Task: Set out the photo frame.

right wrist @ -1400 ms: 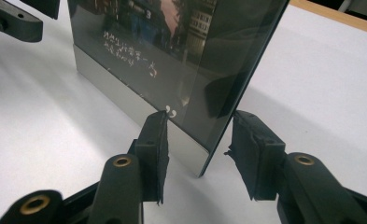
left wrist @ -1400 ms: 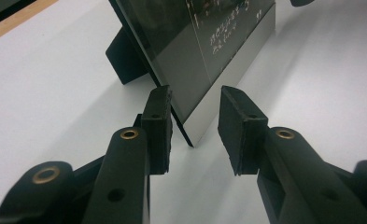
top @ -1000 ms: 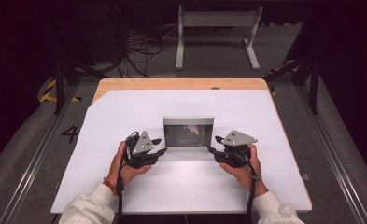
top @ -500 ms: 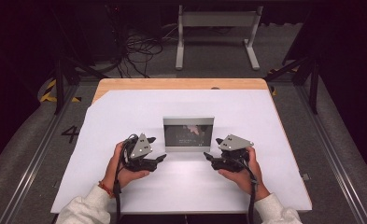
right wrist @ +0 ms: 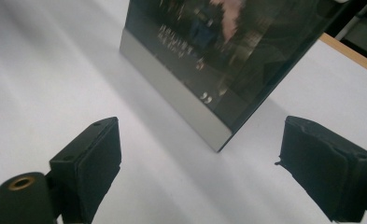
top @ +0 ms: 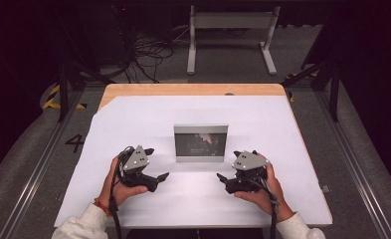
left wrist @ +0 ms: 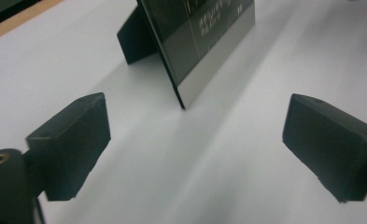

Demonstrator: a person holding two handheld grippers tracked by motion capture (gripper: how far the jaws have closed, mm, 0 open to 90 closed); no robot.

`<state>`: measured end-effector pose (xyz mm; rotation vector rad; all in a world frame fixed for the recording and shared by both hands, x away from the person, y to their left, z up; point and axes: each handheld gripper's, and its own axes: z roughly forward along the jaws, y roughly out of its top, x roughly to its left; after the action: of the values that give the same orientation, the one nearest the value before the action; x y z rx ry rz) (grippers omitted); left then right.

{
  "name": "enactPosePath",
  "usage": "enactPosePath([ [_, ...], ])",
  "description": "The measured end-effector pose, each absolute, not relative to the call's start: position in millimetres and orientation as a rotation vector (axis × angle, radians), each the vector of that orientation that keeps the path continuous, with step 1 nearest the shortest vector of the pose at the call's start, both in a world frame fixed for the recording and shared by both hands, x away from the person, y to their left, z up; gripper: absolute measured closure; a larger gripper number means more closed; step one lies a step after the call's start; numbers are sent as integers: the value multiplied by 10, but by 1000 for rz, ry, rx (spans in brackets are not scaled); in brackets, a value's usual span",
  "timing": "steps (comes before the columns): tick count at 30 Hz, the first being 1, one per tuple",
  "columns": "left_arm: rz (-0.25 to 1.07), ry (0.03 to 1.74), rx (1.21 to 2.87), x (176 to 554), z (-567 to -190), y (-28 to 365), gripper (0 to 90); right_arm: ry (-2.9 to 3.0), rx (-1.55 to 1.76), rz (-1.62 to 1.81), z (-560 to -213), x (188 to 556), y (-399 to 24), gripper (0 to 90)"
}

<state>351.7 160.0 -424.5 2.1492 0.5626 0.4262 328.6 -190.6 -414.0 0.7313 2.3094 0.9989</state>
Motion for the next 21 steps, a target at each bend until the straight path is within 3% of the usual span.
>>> enactPosePath([
  [21, 496, 589, 2235, 3179, -4435, 1975, 82, 2353, 713, 935, -4347, 3083, -2054, 121],
])
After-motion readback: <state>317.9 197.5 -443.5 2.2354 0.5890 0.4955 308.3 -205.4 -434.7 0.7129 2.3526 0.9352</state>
